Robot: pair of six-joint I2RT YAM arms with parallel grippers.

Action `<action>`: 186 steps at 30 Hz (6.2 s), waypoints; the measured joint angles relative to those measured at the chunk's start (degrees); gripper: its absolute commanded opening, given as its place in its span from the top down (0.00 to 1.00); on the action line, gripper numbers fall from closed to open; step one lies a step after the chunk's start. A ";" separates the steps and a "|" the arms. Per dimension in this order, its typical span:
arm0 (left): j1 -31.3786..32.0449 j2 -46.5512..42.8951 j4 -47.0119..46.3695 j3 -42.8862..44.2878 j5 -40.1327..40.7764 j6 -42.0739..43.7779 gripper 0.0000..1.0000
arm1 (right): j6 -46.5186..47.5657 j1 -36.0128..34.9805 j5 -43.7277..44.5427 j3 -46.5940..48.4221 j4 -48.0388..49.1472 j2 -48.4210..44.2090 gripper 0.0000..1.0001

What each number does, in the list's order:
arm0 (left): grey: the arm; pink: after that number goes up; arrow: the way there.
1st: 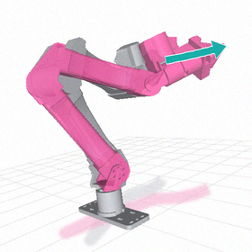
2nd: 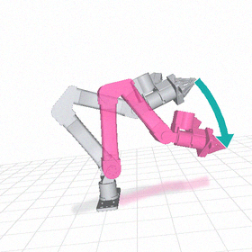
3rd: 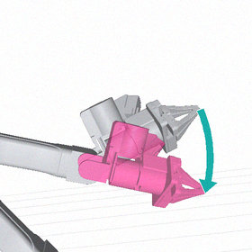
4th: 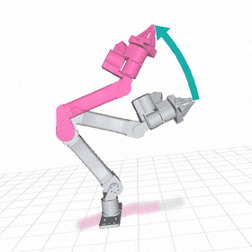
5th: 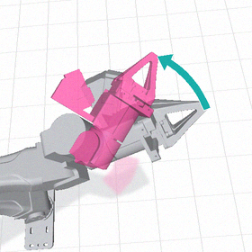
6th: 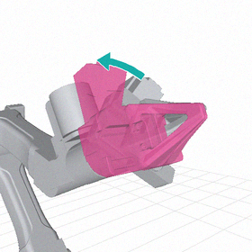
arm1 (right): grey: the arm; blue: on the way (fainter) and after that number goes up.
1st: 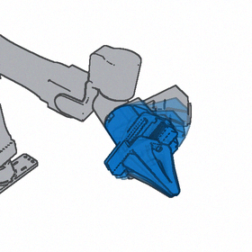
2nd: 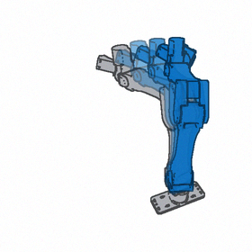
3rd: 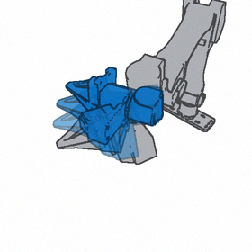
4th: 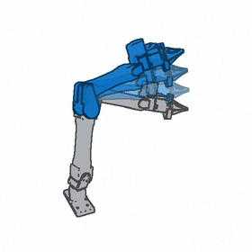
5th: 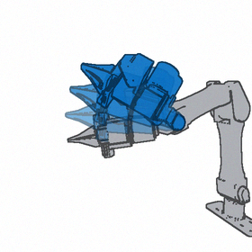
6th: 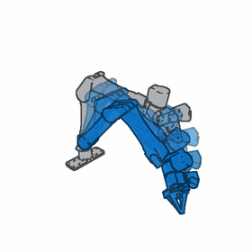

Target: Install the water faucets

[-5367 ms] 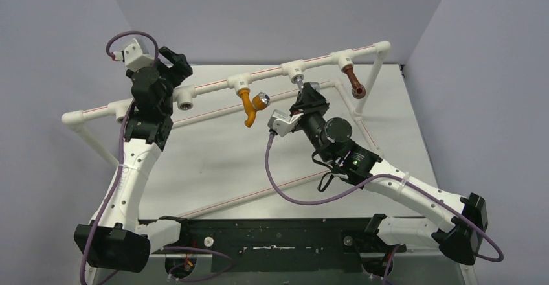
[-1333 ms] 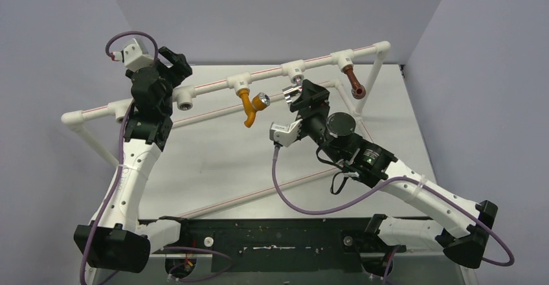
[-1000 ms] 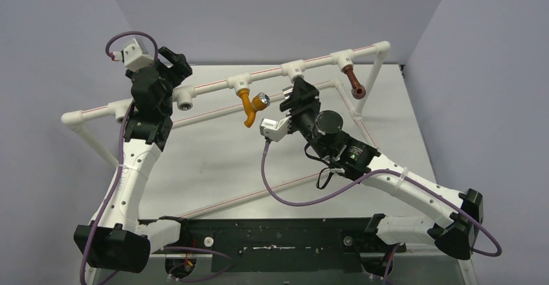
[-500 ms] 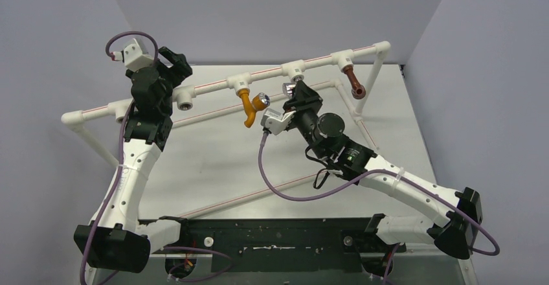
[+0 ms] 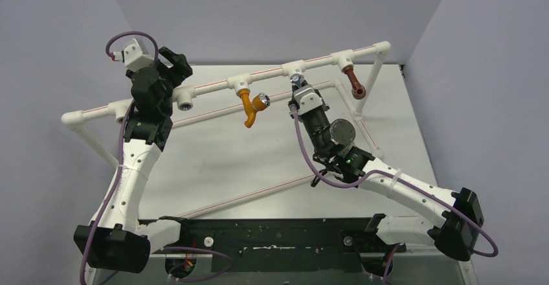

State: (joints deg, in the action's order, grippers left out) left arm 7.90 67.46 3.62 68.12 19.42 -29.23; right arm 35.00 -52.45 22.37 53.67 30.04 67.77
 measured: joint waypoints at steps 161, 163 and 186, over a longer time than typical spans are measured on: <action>0.33 -0.50 0.79 -0.04 -0.85 0.07 0.24 | -83.45 2.21 8.85 -2.82 -6.32 -4.15 1.00; 0.33 -0.50 0.79 -0.04 -0.85 0.09 0.24 | -88.96 2.21 9.49 -2.80 -7.02 -4.15 1.00; 0.31 -0.35 0.37 -0.04 -0.83 0.11 0.24 | -112.28 2.21 11.06 3.98 -21.09 -3.85 0.41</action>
State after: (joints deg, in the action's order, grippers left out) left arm 8.21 67.11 3.99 68.07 18.59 -29.12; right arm -77.28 -50.24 33.43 57.65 8.95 63.92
